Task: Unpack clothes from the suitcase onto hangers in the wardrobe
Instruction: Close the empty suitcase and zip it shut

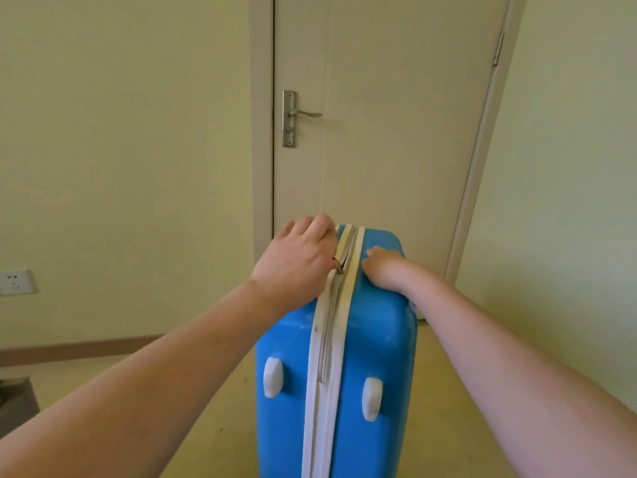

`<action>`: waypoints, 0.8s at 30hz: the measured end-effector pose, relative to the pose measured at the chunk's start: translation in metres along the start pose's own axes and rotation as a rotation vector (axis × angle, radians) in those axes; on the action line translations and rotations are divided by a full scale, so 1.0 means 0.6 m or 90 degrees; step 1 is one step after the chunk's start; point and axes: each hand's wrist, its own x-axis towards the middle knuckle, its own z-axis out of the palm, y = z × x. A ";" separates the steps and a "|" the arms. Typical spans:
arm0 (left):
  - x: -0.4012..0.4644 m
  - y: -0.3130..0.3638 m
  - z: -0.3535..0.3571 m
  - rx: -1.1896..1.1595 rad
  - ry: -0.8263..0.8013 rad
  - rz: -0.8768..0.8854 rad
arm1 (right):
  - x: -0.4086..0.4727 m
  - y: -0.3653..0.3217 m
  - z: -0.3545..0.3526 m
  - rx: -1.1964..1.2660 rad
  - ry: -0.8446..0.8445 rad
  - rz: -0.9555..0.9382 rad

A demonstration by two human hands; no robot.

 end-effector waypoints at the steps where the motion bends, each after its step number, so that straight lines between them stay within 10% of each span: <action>1: 0.015 -0.002 0.007 -0.004 -0.044 -0.018 | 0.000 0.006 0.001 -0.004 0.013 -0.011; 13: 0.202 -0.016 0.134 -0.225 -0.509 -0.339 | 0.022 0.064 0.006 0.101 0.027 -0.041; 24: 0.163 -0.002 0.160 -0.153 -0.435 -0.257 | 0.207 0.142 -0.015 0.176 0.040 0.043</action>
